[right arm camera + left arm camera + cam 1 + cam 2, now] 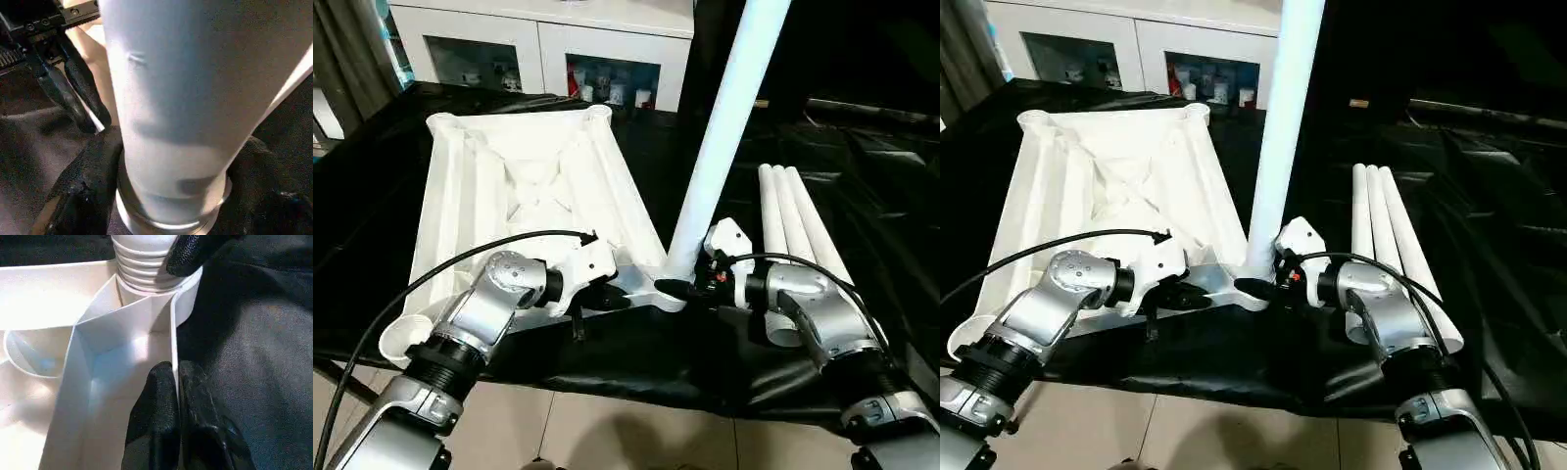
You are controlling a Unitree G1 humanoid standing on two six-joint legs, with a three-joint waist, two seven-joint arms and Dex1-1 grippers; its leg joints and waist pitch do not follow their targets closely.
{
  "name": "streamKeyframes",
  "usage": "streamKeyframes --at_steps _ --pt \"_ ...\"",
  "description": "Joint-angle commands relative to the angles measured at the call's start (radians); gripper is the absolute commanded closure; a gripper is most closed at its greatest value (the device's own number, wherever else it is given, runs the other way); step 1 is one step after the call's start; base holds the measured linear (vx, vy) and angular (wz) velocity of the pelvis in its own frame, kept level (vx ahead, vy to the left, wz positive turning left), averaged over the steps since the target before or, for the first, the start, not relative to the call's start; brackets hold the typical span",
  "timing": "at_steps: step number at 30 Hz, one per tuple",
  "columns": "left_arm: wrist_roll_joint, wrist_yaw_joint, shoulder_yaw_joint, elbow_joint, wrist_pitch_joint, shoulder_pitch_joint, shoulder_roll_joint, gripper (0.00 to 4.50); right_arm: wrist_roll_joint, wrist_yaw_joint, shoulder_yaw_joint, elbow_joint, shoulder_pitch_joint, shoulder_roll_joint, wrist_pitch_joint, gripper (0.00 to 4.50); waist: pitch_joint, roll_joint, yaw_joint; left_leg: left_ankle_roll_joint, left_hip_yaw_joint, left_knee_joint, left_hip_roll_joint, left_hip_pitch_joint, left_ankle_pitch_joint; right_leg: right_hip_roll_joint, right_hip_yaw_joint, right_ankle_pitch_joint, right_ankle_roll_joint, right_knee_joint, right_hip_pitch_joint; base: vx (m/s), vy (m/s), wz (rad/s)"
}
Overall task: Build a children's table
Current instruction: Rotate leg to tighten
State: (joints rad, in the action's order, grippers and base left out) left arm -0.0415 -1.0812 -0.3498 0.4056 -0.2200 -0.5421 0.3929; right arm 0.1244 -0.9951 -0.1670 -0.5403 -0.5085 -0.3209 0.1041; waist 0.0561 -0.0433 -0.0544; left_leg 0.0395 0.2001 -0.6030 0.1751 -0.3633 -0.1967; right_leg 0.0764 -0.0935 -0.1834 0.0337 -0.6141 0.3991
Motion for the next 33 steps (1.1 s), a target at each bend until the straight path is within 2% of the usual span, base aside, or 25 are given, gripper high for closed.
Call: streamKeyframes --at_steps 1,4,5,6,7,8,9,10,11,14,15,17,19,21,22,24,26,28,31,32,33 --pt "-0.014 0.072 0.015 0.037 -0.034 -0.011 -0.027 4.50 -0.022 0.114 0.023 -0.078 0.012 0.026 0.020 1.81 -0.063 -0.001 -0.001 -0.037 -0.033 0.069 0.066 0.011 -0.162 0.090 0.066 -0.245 0.202 0.078 -0.052 0.000 0.000 0.00" --pt "-0.023 0.134 0.027 0.066 -0.059 -0.031 -0.059 4.50 -0.031 0.192 0.038 -0.111 0.013 0.055 0.027 1.81 -0.057 0.000 0.003 -0.014 -0.035 0.072 0.064 0.017 -0.213 0.091 0.064 -0.358 0.173 0.094 -0.048 0.000 0.000 0.00" --pt "-0.034 0.202 0.038 0.099 -0.092 -0.055 -0.097 4.50 -0.039 0.266 0.049 -0.143 0.011 0.087 0.034 1.81 -0.052 0.000 0.007 0.001 -0.036 0.075 0.064 0.025 -0.250 0.091 0.063 -0.429 0.153 0.103 -0.041 0.000 0.000 0.00" --pt "-0.041 0.245 0.042 0.123 -0.106 -0.072 -0.123 4.50 -0.040 0.332 0.063 -0.173 0.000 0.115 0.045 1.81 -0.050 0.009 0.008 0.010 -0.038 0.075 0.063 0.031 -0.275 0.091 0.062 -0.460 0.148 0.107 -0.037 0.000 0.000 0.00" --pt "-0.046 0.270 0.044 0.138 -0.114 -0.083 -0.139 4.50 -0.040 0.373 0.073 -0.192 -0.008 0.133 0.052 1.81 -0.053 0.006 0.011 0.017 -0.038 0.073 0.064 0.037 -0.292 0.092 0.061 -0.477 0.145 0.110 -0.036 0.000 0.000 0.00" --pt "-0.054 0.323 0.048 0.169 -0.132 -0.105 -0.173 4.50 -0.046 0.468 0.088 -0.238 -0.032 0.169 0.053 1.81 -0.055 0.006 0.012 0.021 -0.042 0.073 0.061 0.034 -0.300 0.093 0.058 -0.494 0.137 0.112 -0.040 0.000 0.000 0.00" --pt "-0.061 0.356 0.049 0.186 -0.145 -0.118 -0.194 4.50 -0.052 0.533 0.098 -0.269 -0.049 0.192 0.052 1.81 -0.053 0.006 0.016 0.026 -0.043 0.075 0.061 0.032 -0.303 0.093 0.058 -0.506 0.129 0.115 -0.036 0.000 0.000 0.00" --pt "-0.068 0.388 0.049 0.205 -0.158 -0.132 -0.214 4.50 -0.058 0.597 0.107 -0.302 -0.067 0.213 0.048 1.81 -0.055 0.012 0.018 0.030 -0.045 0.075 0.060 0.032 -0.309 0.093 0.057 -0.508 0.128 0.113 -0.038 0.000 0.000 0.00" --pt "-0.073 0.426 0.054 0.216 -0.171 -0.142 -0.234 4.50 -0.054 0.643 0.118 -0.330 -0.084 0.234 0.050 1.81 -0.055 0.011 0.022 0.033 -0.048 0.076 0.059 0.030 -0.321 0.092 0.053 -0.520 0.117 0.117 -0.039 0.000 0.000 0.00" --pt "-0.078 0.485 0.057 0.217 -0.206 -0.157 -0.284 4.50 -0.039 0.738 0.142 -0.396 -0.127 0.292 0.054 1.82 -0.057 0.009 0.024 0.022 -0.047 0.075 0.060 0.031 -0.328 0.094 0.054 -0.498 0.117 0.120 -0.038 0.000 0.000 0.00" --pt "-0.078 0.487 0.056 0.207 -0.217 -0.156 -0.294 4.50 -0.031 0.758 0.151 -0.411 -0.138 0.310 0.056 1.82 -0.058 0.007 0.026 0.022 -0.049 0.078 0.062 0.026 -0.320 0.093 0.054 -0.476 0.124 0.115 -0.041 0.000 0.000 0.00" --pt "-0.081 0.493 0.056 0.191 -0.235 -0.153 -0.307 4.50 -0.025 0.787 0.164 -0.432 -0.155 0.334 0.056 1.82 -0.059 0.005 0.026 0.019 -0.048 0.080 0.063 0.024 -0.312 0.094 0.055 -0.446 0.128 0.112 -0.041 0.000 0.000 0.00" --pt "-0.080 0.489 0.056 0.173 -0.243 -0.144 -0.307 4.50 -0.018 0.794 0.173 -0.441 -0.162 0.345 0.060 1.82 -0.060 0.004 0.026 0.019 -0.048 0.080 0.064 0.024 -0.314 0.094 0.057 -0.423 0.135 0.108 -0.041 0.000 0.000 0.00" --pt "-0.077 0.490 0.056 0.165 -0.246 -0.135 -0.301 4.50 -0.015 0.799 0.188 -0.469 -0.182 0.362 0.055 1.82 -0.060 -0.001 0.027 0.013 -0.046 0.082 0.064 0.020 -0.305 0.093 0.059 -0.400 0.138 0.107 -0.042 0.000 0.000 0.00" --pt "-0.077 0.493 0.057 0.169 -0.244 -0.135 -0.299 4.50 -0.017 0.802 0.191 -0.482 -0.189 0.365 0.051 1.82 -0.060 0.001 0.027 0.014 -0.047 0.082 0.064 0.021 -0.309 0.094 0.059 -0.402 0.140 0.106 -0.041 0.000 0.000 0.00" --pt "-0.078 0.496 0.058 0.178 -0.237 -0.132 -0.292 4.50 -0.022 0.794 0.188 -0.496 -0.199 0.366 0.034 1.82 -0.060 -0.001 0.030 0.018 -0.047 0.083 0.064 0.020 -0.314 0.094 0.058 -0.398 0.142 0.105 -0.042 0.000 0.000 0.00" --pt "-0.079 0.497 0.060 0.179 -0.235 -0.129 -0.286 4.50 -0.041 0.778 0.173 -0.502 -0.208 0.359 0.015 1.82 -0.060 -0.003 0.032 0.019 -0.046 0.082 0.064 0.024 -0.325 0.095 0.059 -0.410 0.141 0.108 -0.038 0.000 0.000 0.00" --pt "-0.081 0.496 0.062 0.175 -0.236 -0.127 -0.282 4.50 -0.053 0.760 0.166 -0.507 -0.214 0.353 -0.001 1.26 -0.059 -0.002 0.033 0.017 -0.046 0.082 0.064 0.023 -0.326 0.095 0.060 -0.412 0.142 0.108 -0.038 0.000 0.000 0.00" --pt "-0.080 0.483 0.061 0.169 -0.217 -0.121 -0.268 4.50 -0.072 0.733 0.152 -0.491 -0.219 0.328 -0.014 1.03 -0.059 -0.004 0.033 0.013 -0.046 0.082 0.063 0.024 -0.333 0.094 0.059 -0.427 0.140 0.109 -0.037 0.000 0.000 0.00" --pt "-0.078 0.469 0.062 0.165 -0.199 -0.115 -0.250 4.50 -0.066 0.685 0.153 -0.453 -0.223 0.304 -0.012 0.78 -0.061 -0.006 0.032 0.006 -0.045 0.081 0.065 0.020 -0.315 0.096 0.061 -0.410 0.143 0.108 -0.042 0.000 0.000 0.00" --pt "-0.076 0.454 0.060 0.162 -0.179 -0.109 -0.238 4.50 -0.059 0.646 0.149 -0.420 -0.219 0.288 -0.007 0.78 -0.062 -0.010 0.033 0.000 -0.044 0.081 0.064 0.014 -0.300 0.095 0.061 -0.396 0.144 0.105 -0.046 0.000 0.000 0.00"
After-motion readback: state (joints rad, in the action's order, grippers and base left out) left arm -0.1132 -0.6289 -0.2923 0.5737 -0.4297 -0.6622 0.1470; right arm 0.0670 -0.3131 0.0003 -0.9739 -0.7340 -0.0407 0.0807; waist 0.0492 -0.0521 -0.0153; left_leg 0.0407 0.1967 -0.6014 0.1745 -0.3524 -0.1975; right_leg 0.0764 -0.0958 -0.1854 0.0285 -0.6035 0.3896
